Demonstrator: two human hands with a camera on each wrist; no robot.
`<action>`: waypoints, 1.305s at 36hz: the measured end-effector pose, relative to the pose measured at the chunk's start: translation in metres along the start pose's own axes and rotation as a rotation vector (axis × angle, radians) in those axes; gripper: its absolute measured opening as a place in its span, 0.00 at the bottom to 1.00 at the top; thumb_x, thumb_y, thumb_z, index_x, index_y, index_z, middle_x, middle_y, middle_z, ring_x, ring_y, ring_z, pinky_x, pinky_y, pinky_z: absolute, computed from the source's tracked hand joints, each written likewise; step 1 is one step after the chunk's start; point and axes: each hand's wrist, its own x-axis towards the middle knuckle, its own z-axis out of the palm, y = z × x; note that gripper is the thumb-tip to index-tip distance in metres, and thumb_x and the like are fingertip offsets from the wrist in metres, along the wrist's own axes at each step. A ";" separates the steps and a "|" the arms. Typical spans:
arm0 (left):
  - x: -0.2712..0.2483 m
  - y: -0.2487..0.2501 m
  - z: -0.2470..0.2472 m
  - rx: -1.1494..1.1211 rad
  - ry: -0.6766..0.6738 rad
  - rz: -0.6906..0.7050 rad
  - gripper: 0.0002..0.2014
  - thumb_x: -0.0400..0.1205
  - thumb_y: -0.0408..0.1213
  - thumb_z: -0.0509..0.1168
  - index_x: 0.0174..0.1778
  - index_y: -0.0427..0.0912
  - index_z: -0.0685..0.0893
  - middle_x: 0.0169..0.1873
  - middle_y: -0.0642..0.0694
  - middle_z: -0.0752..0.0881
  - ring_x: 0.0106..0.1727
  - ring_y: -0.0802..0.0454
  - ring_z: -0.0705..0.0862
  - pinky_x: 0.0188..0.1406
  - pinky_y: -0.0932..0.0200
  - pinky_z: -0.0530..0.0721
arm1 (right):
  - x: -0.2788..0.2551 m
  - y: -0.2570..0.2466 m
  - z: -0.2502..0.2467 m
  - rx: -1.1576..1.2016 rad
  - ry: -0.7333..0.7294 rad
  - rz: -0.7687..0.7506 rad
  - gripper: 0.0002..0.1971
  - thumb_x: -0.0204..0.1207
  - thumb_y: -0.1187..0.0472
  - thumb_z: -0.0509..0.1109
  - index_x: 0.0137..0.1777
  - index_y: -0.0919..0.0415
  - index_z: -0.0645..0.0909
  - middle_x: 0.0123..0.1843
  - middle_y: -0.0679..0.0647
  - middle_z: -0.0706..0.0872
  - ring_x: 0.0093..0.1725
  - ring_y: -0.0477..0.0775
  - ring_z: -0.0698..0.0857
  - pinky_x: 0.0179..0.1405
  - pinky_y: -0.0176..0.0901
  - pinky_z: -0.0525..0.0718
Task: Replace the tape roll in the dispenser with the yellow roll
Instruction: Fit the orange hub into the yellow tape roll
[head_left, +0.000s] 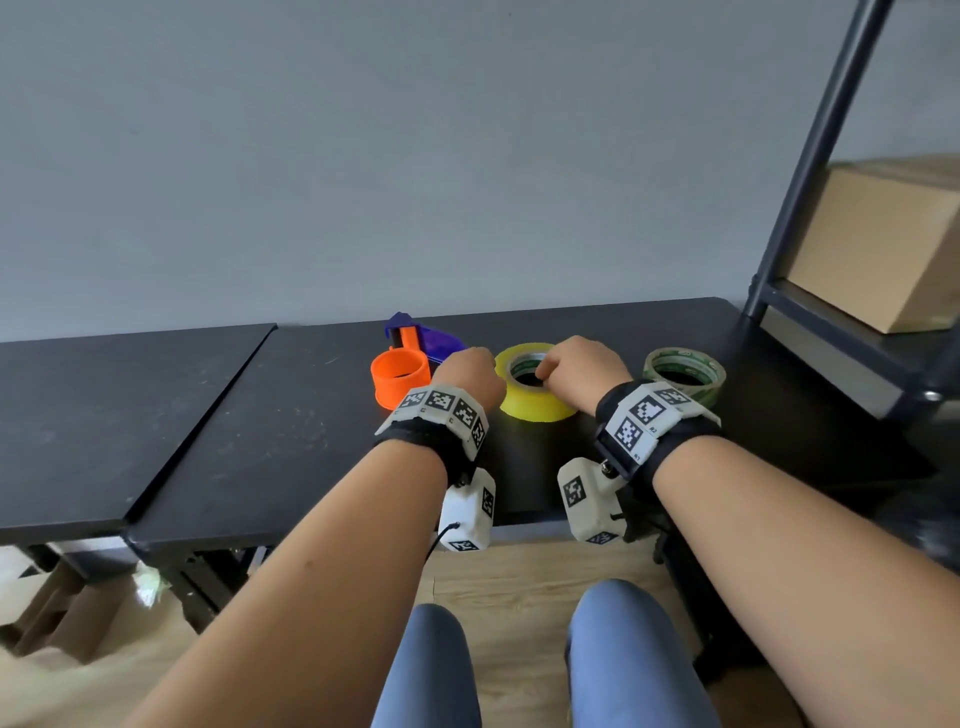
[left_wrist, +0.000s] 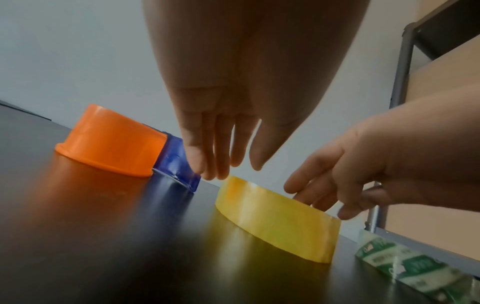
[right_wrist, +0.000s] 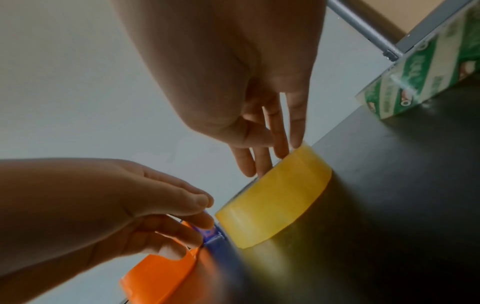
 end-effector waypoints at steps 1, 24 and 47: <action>-0.001 0.002 0.001 0.003 -0.011 -0.014 0.16 0.85 0.35 0.58 0.68 0.37 0.79 0.60 0.40 0.85 0.59 0.44 0.85 0.50 0.56 0.80 | -0.002 0.000 -0.001 0.004 0.006 -0.013 0.16 0.81 0.64 0.62 0.61 0.55 0.89 0.65 0.58 0.88 0.64 0.63 0.85 0.64 0.51 0.83; 0.010 0.021 0.012 -0.045 -0.044 -0.088 0.24 0.81 0.42 0.62 0.73 0.41 0.69 0.51 0.42 0.86 0.48 0.46 0.86 0.35 0.57 0.80 | 0.022 0.023 0.002 0.097 0.025 0.056 0.26 0.81 0.68 0.60 0.80 0.61 0.70 0.78 0.60 0.76 0.76 0.62 0.76 0.72 0.51 0.75; -0.001 -0.011 -0.014 -0.304 0.187 -0.024 0.17 0.84 0.37 0.58 0.67 0.40 0.81 0.59 0.40 0.88 0.57 0.42 0.87 0.54 0.55 0.83 | 0.022 0.004 0.003 0.085 0.088 0.088 0.17 0.80 0.66 0.60 0.68 0.63 0.76 0.64 0.62 0.84 0.61 0.66 0.84 0.50 0.50 0.79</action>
